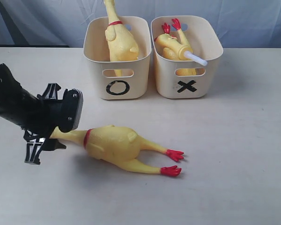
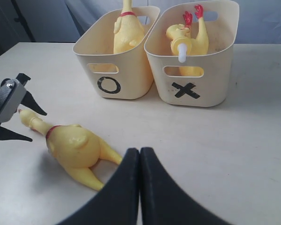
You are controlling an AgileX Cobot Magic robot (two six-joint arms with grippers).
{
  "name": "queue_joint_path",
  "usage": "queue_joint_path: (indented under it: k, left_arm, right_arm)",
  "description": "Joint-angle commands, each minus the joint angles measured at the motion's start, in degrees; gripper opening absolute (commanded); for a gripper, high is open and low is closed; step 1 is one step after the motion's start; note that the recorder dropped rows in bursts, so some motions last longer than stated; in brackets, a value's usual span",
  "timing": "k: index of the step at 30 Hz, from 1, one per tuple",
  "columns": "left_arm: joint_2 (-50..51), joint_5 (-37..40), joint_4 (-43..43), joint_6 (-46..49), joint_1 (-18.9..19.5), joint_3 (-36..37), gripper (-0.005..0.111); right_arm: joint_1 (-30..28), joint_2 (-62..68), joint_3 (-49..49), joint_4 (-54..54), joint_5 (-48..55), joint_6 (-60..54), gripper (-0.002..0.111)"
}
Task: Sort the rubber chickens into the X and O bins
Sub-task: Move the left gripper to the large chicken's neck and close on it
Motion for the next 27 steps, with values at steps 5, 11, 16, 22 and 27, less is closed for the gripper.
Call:
queue_joint_path:
  k: [5,11,16,22,27]
  left_arm:
    - [4.5,-3.4,0.2,0.0,-0.4,-0.2,0.06]
    - [5.3,-4.4,-0.5,0.0,-0.4,-0.2,0.052]
    - [5.3,-4.1,-0.5,0.0,-0.4,-0.2,0.048]
    - [5.3,-4.1,-0.5,0.1,-0.4,-0.2,0.039]
    - [5.3,-4.1,-0.5,0.1,-0.4,-0.2,0.019]
  right_arm:
    - [-0.3,-0.2,0.3,0.0,-0.5,-0.3,-0.001]
    - [-0.3,-0.2,0.3,0.0,-0.5,-0.3,-0.001]
    - [-0.3,-0.2,0.3,0.0,-0.5,-0.3,-0.001]
    - [-0.3,-0.2,0.3,0.0,-0.5,-0.3,-0.001]
    - [-0.3,-0.2,0.3,0.0,-0.5,-0.3,-0.001]
